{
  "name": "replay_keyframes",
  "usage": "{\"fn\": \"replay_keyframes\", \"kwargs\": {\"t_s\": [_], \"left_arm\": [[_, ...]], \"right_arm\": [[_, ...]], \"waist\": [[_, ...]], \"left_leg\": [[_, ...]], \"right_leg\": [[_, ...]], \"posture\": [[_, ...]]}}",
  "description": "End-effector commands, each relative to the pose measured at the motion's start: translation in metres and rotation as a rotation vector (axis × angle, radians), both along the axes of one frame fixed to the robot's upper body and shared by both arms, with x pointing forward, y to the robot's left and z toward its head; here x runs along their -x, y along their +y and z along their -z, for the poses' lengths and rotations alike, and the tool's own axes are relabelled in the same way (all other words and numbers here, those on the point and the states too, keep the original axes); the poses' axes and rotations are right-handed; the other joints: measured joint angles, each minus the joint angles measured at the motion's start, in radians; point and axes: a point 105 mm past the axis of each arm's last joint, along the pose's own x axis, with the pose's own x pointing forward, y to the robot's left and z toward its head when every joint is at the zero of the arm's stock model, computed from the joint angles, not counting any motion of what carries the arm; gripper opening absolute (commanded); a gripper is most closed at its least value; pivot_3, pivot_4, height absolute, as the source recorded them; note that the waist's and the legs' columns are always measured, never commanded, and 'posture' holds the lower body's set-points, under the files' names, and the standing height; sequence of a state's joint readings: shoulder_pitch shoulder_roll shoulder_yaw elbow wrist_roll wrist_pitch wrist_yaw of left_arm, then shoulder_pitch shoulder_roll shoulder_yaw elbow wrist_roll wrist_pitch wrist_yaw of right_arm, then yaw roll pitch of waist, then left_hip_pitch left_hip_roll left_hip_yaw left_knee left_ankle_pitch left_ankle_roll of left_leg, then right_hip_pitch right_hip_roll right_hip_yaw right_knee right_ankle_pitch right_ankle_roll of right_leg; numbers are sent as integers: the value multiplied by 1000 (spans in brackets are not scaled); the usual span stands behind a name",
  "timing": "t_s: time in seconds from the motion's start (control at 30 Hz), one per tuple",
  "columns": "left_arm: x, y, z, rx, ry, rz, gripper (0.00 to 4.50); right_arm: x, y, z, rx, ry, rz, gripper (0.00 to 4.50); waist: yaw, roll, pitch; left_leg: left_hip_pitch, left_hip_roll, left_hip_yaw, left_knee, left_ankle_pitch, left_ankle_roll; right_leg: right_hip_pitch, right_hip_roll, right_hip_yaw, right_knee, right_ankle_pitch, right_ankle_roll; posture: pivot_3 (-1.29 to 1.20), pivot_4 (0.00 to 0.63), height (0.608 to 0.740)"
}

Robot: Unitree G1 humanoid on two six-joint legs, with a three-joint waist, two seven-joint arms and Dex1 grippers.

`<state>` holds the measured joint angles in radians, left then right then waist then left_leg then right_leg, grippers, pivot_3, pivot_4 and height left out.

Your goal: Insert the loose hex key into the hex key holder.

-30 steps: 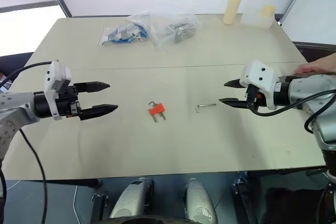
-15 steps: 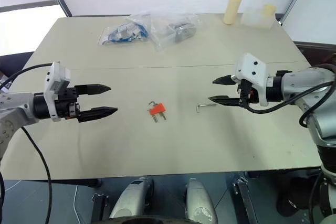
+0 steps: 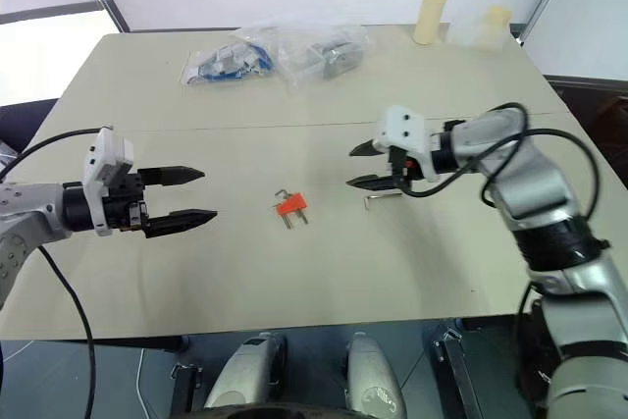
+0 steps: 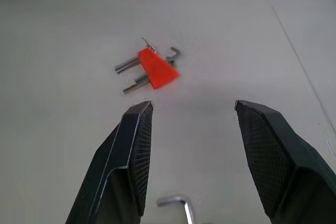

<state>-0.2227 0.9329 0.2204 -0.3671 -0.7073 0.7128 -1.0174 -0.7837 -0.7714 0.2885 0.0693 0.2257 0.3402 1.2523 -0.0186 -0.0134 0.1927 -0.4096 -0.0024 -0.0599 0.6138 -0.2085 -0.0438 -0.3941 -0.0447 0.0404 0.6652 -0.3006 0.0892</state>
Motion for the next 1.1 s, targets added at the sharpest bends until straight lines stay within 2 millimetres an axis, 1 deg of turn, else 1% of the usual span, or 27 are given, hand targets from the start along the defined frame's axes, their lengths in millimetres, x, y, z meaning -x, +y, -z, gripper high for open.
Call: {"fn": "replay_keyframes", "kwargs": {"t_s": [0.03, 0.1, 0.17, 0.23, 0.3, 0.43, 0.53, 0.63, 0.9, 1.1], "left_arm": [[6, -7, -7, -2, -35, 3, 4464], [9, -10, -7, -4, -39, -5, 4464], [12, -14, -6, -5, -41, -15, 4464], [14, -17, -5, -16, -41, -29, 4464], [17, -18, -3, -31, -39, -40, 4464], [20, -20, -5, -25, -38, -57, 4464], [21, -22, -6, -23, -40, -64, 4464], [21, -24, -8, -21, -42, -68, 4464], [19, -26, -12, -23, -48, -71, 4464], [18, -25, -15, -30, -49, -72, 4464]], "right_arm": [[-16, 14, 7, 23, -16, -48, 2574], [-26, 24, 25, 86, -24, -75, 2574], [-37, 33, 40, 147, -74, -93, 2574], [-44, 41, 47, 173, -110, -109, 2574], [-44, 46, 52, 201, -124, -149, 2574], [-46, 55, 55, 213, -146, -191, 2574], [-49, 57, 58, 257, -181, -211, 2574], [-50, 59, 59, 258, -179, -224, 2574], [-38, 65, 65, 258, -114, -296, 2574], [-31, 70, 65, 233, -81, -317, 2574]], "waist": [[0, 0, 0], [-2, 0, 0], [-3, 0, 0], [-3, 0, 0], [0, 0, 0], [-2, 0, 0], [-2, 0, 0], [-2, 0, 0], [-3, 0, 0], [-3, 0, 0]], "left_leg": [[0, 0, 0, 0, 0, 0], [0, 0, 0, 0, 0, 0], [0, 0, 0, 0, 0, 0], [0, 0, 0, 0, 0, 0], [0, 0, 0, 0, 0, 0], [0, -1, 0, 0, 0, 0], [0, -1, 0, 0, 0, 0], [0, -1, 0, 0, 0, 0], [1, -1, 0, 0, 0, 0], [1, -1, 0, 0, 0, 0]], "right_leg": [[0, 0, 0, 0, 0, 0], [0, 0, 0, 0, 0, 0], [0, 0, 0, 0, 0, 0], [0, 0, 0, 1, 0, 0], [-1, 0, 0, 1, 0, 0], [-1, 0, 0, 1, 0, 0], [-1, 0, 0, 1, 0, 0], [0, 1, 0, 1, 0, 0], [0, 1, 0, 1, 0, 0], [0, 1, 0, 1, 0, 0]], "posture": [[0, 150, 740], [0, 150, 740], [0, 150, 740], [0, 150, 740], [0, 150, 740], [0, 150, 740], [0, 150, 740], [0, 150, 740], [0, 150, 740], [0, 150, 740]]}}
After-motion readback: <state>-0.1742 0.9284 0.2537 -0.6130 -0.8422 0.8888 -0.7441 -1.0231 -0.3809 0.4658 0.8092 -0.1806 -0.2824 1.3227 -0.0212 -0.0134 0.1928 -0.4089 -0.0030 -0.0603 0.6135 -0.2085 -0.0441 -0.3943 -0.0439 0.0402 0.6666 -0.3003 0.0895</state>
